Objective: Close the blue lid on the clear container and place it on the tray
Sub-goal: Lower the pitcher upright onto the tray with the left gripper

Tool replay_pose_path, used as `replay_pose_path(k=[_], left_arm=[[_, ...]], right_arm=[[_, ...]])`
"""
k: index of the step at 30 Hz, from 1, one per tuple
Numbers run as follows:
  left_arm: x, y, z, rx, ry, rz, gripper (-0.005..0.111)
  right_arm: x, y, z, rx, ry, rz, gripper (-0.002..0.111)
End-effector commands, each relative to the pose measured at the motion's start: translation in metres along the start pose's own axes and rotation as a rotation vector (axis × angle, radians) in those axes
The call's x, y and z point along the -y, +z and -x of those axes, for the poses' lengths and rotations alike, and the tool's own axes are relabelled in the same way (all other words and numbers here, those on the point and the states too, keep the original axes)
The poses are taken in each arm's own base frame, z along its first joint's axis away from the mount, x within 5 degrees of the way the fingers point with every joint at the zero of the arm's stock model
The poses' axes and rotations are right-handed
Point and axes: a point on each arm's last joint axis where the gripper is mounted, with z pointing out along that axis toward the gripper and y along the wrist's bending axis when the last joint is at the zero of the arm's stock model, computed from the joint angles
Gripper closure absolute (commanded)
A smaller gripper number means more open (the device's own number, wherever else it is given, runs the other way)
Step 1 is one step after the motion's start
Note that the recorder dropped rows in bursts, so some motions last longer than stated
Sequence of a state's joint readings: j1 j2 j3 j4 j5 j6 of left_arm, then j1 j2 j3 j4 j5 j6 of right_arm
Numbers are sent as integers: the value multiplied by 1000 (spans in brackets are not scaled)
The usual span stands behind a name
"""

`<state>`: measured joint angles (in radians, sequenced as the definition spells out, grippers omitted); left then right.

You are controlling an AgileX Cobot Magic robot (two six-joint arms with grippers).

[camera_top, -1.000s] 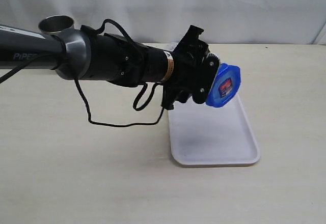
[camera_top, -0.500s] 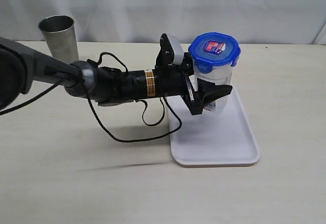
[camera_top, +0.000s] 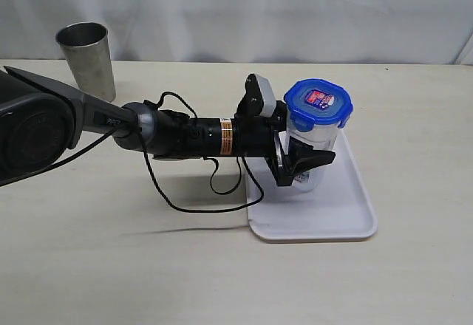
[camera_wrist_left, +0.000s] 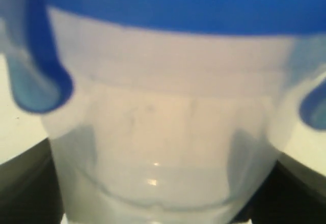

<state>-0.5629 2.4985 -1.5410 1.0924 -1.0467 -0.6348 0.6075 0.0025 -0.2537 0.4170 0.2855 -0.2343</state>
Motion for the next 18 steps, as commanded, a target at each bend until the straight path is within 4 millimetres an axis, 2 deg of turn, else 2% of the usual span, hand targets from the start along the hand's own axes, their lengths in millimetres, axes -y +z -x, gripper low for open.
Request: replay_pose_path(k=[1,8,11,13,18], left_arm=[[-1,2,2,-37,5,-19,107],[-2,2,1,-48,-51,1,107],[-2,2,2,-44,-55,-5,98],[-1,2,3,-36,-55,-12,83],[-1,2,3,-31,-23,-16,33]], right_arm=[[1,0,0,15,5,-6,104],[1,0,0,15,5,-6,104],[1,0,0,15,5,-6,104],[1,0,0,15,5,-6,104],[1,0,0,13,5,-5,104]])
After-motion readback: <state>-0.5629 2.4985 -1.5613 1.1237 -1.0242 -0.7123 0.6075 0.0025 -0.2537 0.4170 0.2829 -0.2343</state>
